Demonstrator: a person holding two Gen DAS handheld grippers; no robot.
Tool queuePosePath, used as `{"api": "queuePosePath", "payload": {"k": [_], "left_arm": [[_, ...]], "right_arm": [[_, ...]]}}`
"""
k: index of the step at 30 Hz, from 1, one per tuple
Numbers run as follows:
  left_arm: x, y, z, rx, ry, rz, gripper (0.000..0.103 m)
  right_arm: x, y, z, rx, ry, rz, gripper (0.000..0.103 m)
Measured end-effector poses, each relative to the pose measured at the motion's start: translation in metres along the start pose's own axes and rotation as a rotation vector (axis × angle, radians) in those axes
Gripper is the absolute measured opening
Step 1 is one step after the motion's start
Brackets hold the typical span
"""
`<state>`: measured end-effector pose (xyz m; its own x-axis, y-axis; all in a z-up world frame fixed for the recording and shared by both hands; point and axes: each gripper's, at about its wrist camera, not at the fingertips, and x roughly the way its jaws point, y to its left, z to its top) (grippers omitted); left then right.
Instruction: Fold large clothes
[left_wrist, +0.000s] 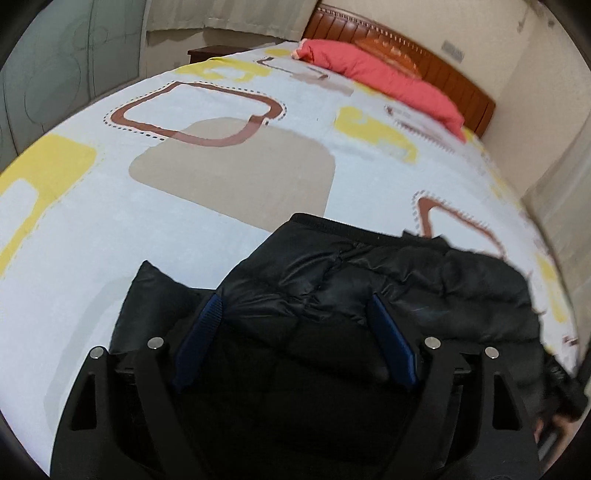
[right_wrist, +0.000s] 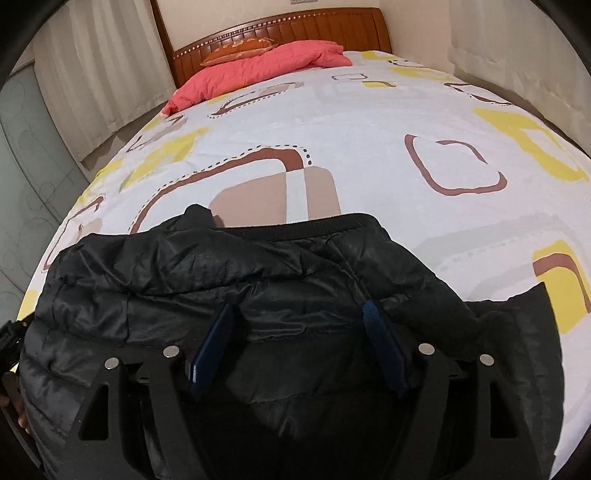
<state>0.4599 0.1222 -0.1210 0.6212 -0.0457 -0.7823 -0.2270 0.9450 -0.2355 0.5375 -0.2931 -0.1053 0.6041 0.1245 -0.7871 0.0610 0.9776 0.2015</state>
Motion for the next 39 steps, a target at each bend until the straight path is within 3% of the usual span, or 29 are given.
{"api": "queuePosePath", "payload": {"k": [6,13,18,26,29,32,34,37,39], "left_arm": [[-0.013,0.005,0.003,-0.019,0.009,-0.02,0.082],[-0.07,0.031,-0.007,-0.157,-0.025,-0.109,0.083],[-0.107,0.064,-0.046,-0.283,-0.04,-0.141,0.083],[-0.166,0.112,-0.138,-0.496,-0.081,-0.168,0.083],[-0.181,0.116,-0.173,-0.55,-0.072,-0.223,0.083],[-0.188,0.115,-0.199,-0.589,-0.081,-0.27,0.083],[-0.184,0.115,-0.208,-0.625,-0.064,-0.32,0.083],[-0.166,0.107,-0.217,-0.664,0.004,-0.34,0.083],[-0.155,0.105,-0.214,-0.688,-0.004,-0.341,0.083]], "right_arm": [[-0.006,-0.002,0.002,0.01,-0.007,0.011,0.072],[-0.055,-0.017,-0.007,0.062,-0.045,0.015,0.072],[-0.098,-0.043,-0.026,0.101,-0.058,0.015,0.072],[-0.167,-0.108,-0.097,0.242,-0.064,-0.044,0.072],[-0.179,-0.128,-0.132,0.342,-0.041,-0.011,0.073],[-0.178,-0.139,-0.165,0.458,-0.001,0.08,0.073],[-0.171,-0.139,-0.177,0.517,0.014,0.147,0.073],[-0.157,-0.139,-0.183,0.601,0.016,0.226,0.073],[-0.153,-0.137,-0.178,0.614,-0.005,0.25,0.073]]}}
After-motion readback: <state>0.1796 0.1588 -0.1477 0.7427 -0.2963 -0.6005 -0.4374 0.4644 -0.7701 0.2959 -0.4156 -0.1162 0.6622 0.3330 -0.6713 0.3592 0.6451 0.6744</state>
